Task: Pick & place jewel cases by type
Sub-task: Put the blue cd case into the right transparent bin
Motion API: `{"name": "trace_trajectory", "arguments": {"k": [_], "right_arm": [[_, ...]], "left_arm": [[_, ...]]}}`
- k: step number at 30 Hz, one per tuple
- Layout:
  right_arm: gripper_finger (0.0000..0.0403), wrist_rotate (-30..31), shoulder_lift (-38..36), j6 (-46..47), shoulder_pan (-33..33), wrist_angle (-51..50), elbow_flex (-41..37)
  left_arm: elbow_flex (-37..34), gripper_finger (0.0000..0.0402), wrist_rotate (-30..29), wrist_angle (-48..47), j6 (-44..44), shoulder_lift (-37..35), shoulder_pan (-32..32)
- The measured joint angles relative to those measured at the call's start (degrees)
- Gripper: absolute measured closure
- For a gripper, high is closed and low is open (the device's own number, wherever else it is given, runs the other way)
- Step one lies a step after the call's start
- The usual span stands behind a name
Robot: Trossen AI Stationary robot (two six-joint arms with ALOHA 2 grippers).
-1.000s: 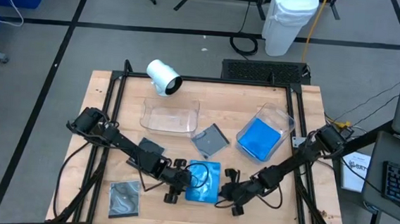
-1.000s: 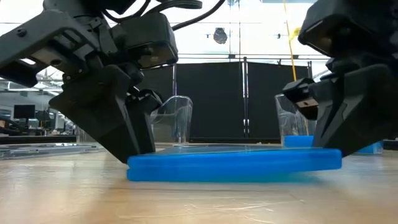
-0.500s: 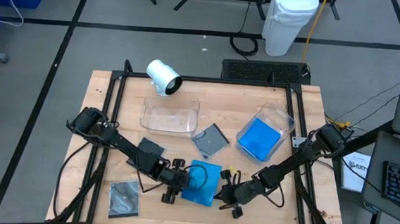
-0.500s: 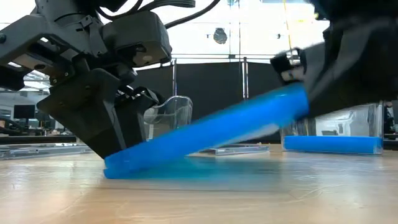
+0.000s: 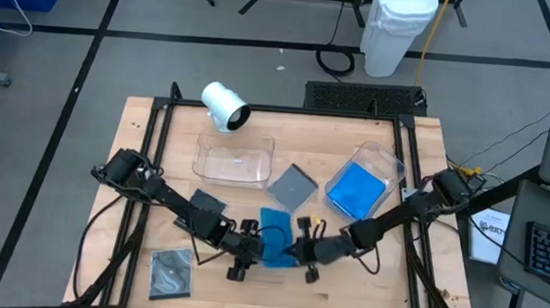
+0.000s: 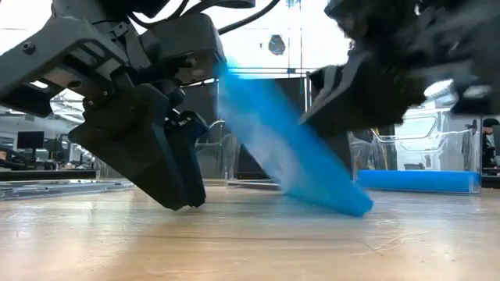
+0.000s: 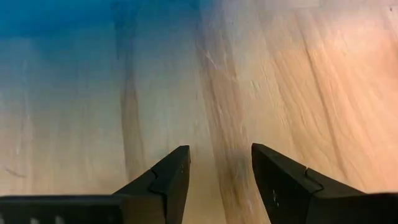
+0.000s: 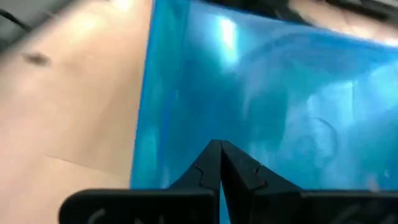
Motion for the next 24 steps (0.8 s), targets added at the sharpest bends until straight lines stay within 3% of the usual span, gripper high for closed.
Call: {"name": "trace_trajectory", "arguments": {"k": [12,24], "right_arm": [[0.0403,-1.30,-0.02,1.13,0.42,-0.12,0.04],[0.0403,-0.92,-4.86,21.92,3.81,-24.10,0.00]], "left_arm": [[0.00,0.0222,0.10,-0.37,1.07,-0.05,0.15],[0.11,0.0222,-0.24,-4.66,1.57,-0.31,0.89]]}}
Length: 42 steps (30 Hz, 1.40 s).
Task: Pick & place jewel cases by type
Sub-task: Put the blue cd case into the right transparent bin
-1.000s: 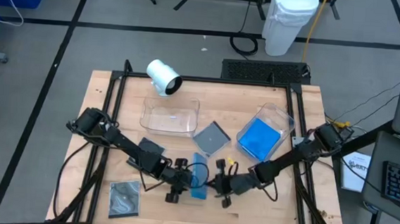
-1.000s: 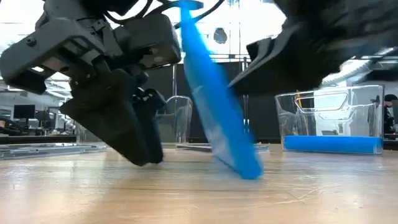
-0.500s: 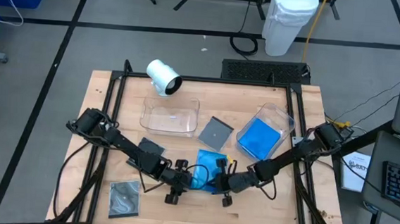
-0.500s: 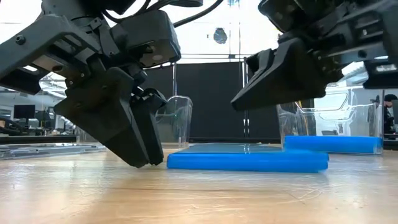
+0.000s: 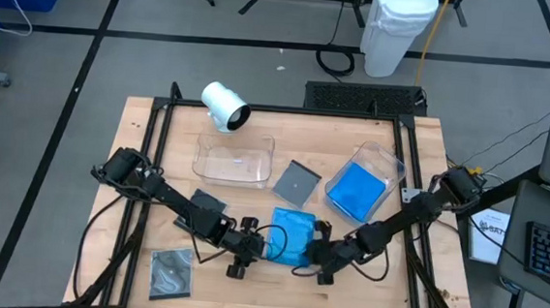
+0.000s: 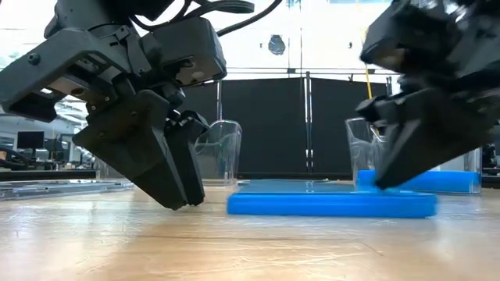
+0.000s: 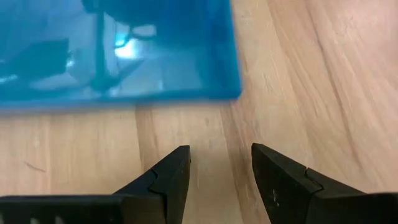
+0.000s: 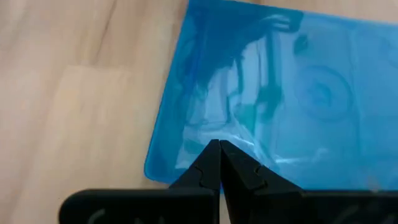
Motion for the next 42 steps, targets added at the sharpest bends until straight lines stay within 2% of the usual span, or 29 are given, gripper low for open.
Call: {"name": "trace_trajectory", "arguments": {"k": [5,10,14,21,25,33,42], "right_arm": [[0.0403,2.29,-4.15,4.49,2.82,-3.80,0.00],[0.0403,2.96,-6.47,9.50,4.63,-7.71,0.00],[0.0403,4.53,-5.25,13.88,4.04,-12.88,-0.02],[0.0403,4.24,-0.07,14.95,1.03,-13.29,0.07],[0.0403,4.31,1.95,13.28,-0.47,-11.32,0.15],[0.0403,3.50,1.73,0.35,-1.51,-0.26,-0.22],[0.0403,5.48,-2.60,-2.43,-1.35,0.77,0.02]], "left_arm": [[0.00,0.0222,-0.44,-0.33,0.68,0.00,0.81],[-0.07,0.0222,-4.44,-0.41,0.81,0.05,2.10],[-0.09,0.0222,-4.56,-0.22,0.33,0.07,3.67],[-0.12,0.0222,-4.70,1.10,-0.28,0.15,4.79],[-0.13,0.0222,-4.76,1.50,-0.28,0.17,4.86],[-0.15,0.0222,-4.48,1.44,-0.13,0.04,4.79],[-0.15,0.0222,-4.33,1.23,-0.04,0.02,4.79]]}}
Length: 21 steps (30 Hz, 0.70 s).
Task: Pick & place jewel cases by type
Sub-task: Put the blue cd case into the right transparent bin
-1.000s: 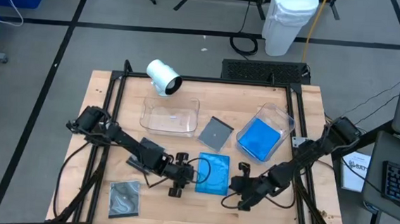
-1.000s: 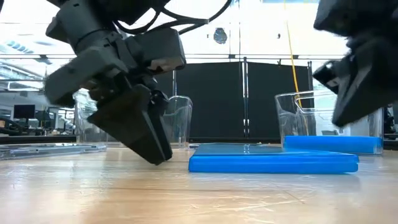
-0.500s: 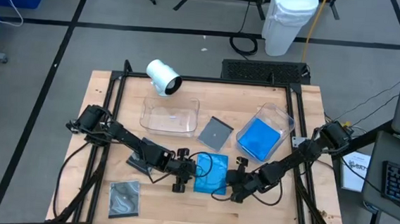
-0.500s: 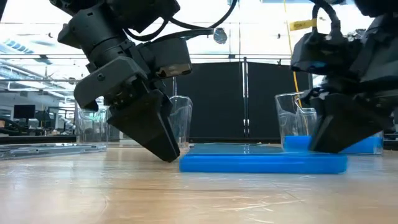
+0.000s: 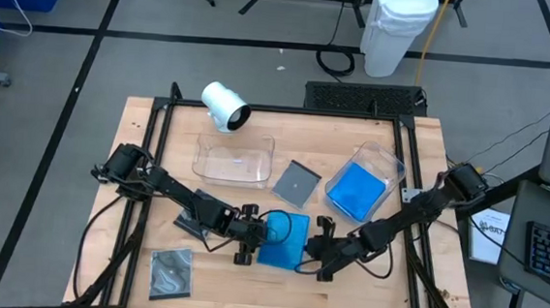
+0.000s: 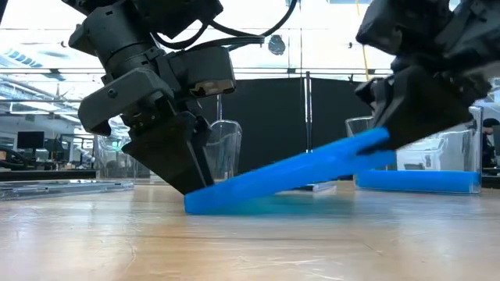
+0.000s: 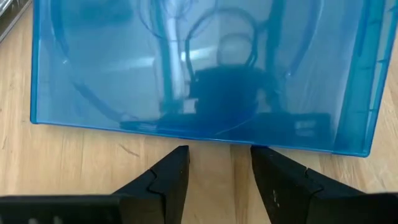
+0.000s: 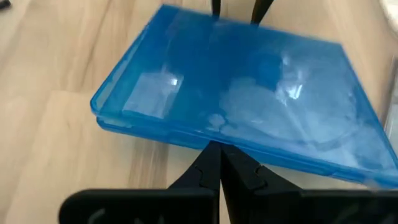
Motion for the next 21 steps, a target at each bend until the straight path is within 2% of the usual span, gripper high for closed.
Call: {"name": "trace_trajectory", "arguments": {"k": [11,21], "right_arm": [[0.0403,0.12,-0.66,-2.02,0.00,0.79,0.09],[0.0403,1.45,-4.49,-7.39,0.72,6.79,0.42]], "left_arm": [[0.00,0.0222,-0.02,0.08,0.03,0.02,0.00],[0.00,0.0222,-0.21,0.58,-0.04,0.14,0.00]]}}
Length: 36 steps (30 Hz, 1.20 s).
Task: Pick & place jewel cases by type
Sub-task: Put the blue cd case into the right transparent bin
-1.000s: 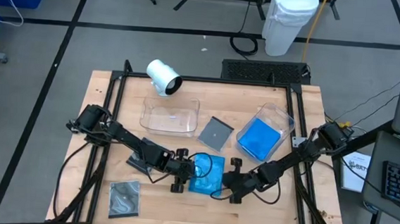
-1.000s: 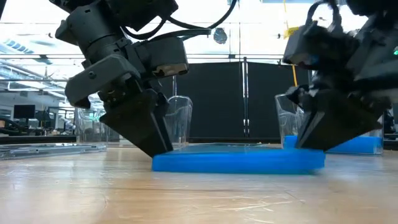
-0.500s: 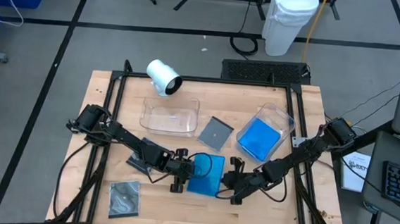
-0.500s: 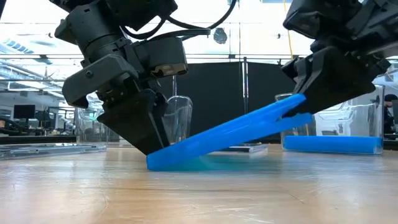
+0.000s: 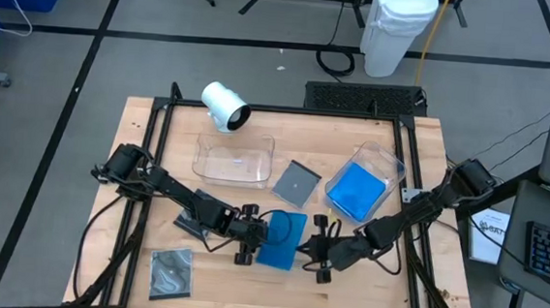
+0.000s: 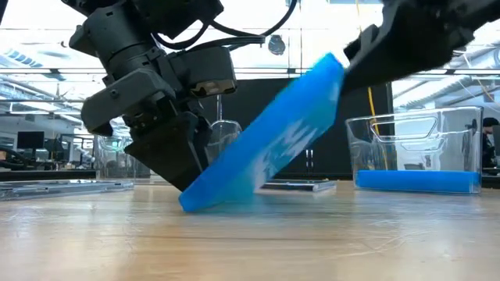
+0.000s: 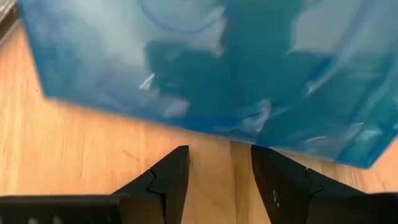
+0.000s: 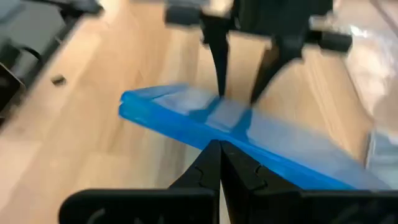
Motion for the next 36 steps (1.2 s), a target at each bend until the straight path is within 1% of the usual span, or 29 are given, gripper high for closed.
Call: {"name": "trace_trajectory", "arguments": {"k": [7,13,18,21,24,32,34,36], "right_arm": [[0.0403,-0.86,-0.58,-5.45,-1.36,3.65,0.00],[0.0403,-0.79,-0.65,-6.87,-4.75,4.32,0.00],[0.0403,-1.51,-0.56,-9.27,-6.20,6.49,-0.02],[0.0403,-4.57,-0.47,-10.22,-7.10,8.44,-0.11],[0.0403,-7.24,0.63,-10.42,-7.95,11.50,-0.11],[0.0403,-7.87,5.64,-11.52,-9.23,14.22,-0.28],[0.0403,-8.65,6.32,-11.74,-9.42,14.35,-0.30],[0.0403,-9.81,6.65,-12.33,-9.57,16.55,-0.31]], "left_arm": [[0.04,0.0222,-0.07,0.74,-0.03,0.10,0.04],[0.02,0.0222,-0.10,1.27,0.01,0.10,0.04],[0.02,0.0222,-0.21,1.40,0.07,0.10,0.04],[0.02,0.0222,-0.15,1.59,0.73,0.10,0.04],[0.02,0.0222,-0.04,1.74,1.27,0.10,0.04],[0.02,0.0222,0.03,1.87,1.41,0.10,0.02],[0.02,0.0222,-0.01,1.91,1.69,0.10,0.02],[0.02,0.0222,0.01,1.96,1.70,0.10,0.05]]}}
